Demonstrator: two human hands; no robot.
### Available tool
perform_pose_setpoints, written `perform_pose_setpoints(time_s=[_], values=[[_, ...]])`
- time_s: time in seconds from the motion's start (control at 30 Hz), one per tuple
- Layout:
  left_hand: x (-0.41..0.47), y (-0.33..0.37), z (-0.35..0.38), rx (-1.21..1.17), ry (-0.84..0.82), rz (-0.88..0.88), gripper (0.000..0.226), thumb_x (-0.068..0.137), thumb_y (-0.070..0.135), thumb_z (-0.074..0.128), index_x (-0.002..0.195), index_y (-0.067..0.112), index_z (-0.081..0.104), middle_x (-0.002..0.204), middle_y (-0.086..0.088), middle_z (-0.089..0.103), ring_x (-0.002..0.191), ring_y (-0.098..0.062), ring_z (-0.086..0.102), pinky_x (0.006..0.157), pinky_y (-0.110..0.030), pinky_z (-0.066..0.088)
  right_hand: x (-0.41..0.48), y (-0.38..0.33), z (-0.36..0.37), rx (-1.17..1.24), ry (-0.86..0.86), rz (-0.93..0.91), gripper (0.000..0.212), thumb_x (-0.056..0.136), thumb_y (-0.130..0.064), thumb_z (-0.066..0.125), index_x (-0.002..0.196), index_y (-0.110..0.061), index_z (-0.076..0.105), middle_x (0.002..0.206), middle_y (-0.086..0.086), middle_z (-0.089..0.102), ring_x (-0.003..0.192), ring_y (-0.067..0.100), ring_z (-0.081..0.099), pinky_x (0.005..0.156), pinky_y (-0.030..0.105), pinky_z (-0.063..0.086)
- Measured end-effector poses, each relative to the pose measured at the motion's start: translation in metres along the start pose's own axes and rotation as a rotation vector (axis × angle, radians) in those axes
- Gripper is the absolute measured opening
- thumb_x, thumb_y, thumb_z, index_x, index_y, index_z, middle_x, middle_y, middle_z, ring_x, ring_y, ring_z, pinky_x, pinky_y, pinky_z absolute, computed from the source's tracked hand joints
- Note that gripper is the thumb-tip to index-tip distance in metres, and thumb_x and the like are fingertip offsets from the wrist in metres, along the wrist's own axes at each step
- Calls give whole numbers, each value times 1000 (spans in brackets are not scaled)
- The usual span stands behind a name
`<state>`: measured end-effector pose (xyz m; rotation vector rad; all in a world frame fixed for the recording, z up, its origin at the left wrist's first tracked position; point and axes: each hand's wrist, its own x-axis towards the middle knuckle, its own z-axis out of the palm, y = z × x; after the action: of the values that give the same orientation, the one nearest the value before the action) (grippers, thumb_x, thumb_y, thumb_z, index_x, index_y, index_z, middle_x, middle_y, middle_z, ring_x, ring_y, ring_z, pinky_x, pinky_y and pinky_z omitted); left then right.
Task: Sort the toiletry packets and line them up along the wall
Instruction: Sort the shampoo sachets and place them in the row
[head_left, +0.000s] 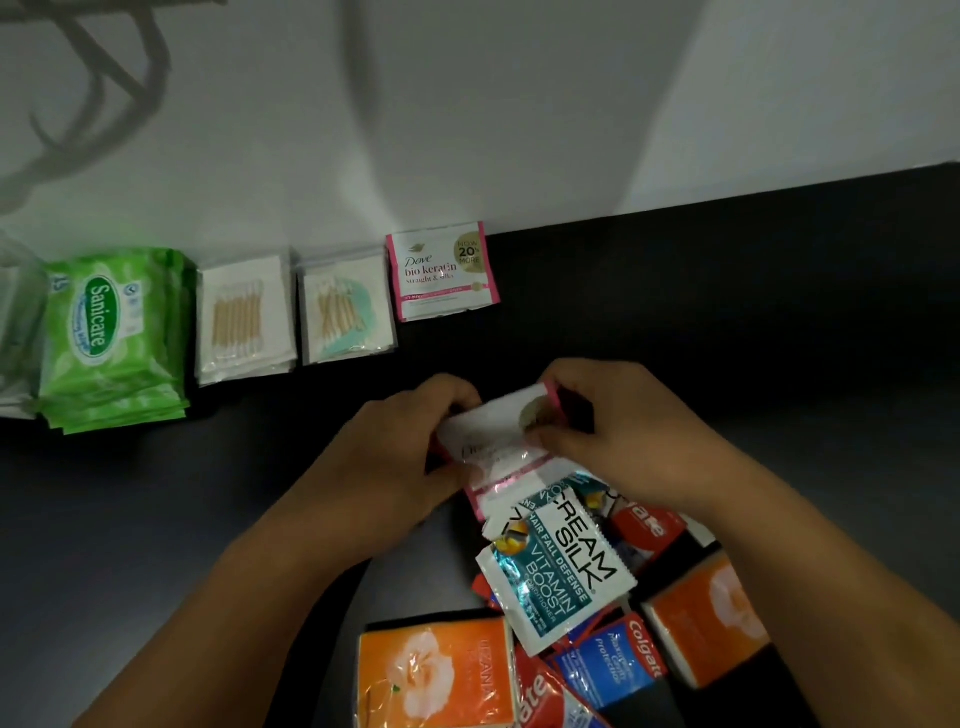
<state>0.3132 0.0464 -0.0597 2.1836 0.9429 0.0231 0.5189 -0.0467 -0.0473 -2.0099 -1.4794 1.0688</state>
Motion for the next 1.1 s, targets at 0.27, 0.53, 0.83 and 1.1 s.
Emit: perform_pose_setpoints(time_s=[0.27, 0.53, 0.83, 1.1], values=[[38, -3, -45, -193, 378, -18, 47, 82, 14, 79, 106, 33, 44, 89, 5, 70, 82, -4, 70, 71, -26, 60, 60, -18, 6, 469, 376, 39, 24, 86, -10, 73, 105, -19, 61, 97, -2, 71, 85, 8, 72, 73, 29, 61], [97, -13, -61, 44, 552, -57, 26, 86, 17, 73, 111, 21, 68, 104, -2, 70, 89, -19, 69, 89, -33, 55, 130, -35, -7, 108, 556, -37, 19, 88, -11, 69, 107, -13, 69, 101, -1, 69, 87, 10, 65, 73, 14, 54], [116, -24, -47, 519, 568, -69, 43, 83, 31, 74, 124, 19, 65, 127, -11, 49, 111, -34, 48, 93, -42, 37, 145, -22, 5, -360, 391, -116, 44, 91, -20, 62, 134, -16, 57, 138, 6, 52, 121, 27, 46, 102, 38, 43], [120, -24, -32, 795, 599, -96, 31, 84, 16, 70, 115, 17, 69, 137, -9, 49, 109, -37, 48, 87, -43, 34, 150, -14, 9, -486, 356, -122, 45, 90, -20, 61, 134, -14, 57, 146, 8, 47, 125, 34, 43, 104, 48, 42]])
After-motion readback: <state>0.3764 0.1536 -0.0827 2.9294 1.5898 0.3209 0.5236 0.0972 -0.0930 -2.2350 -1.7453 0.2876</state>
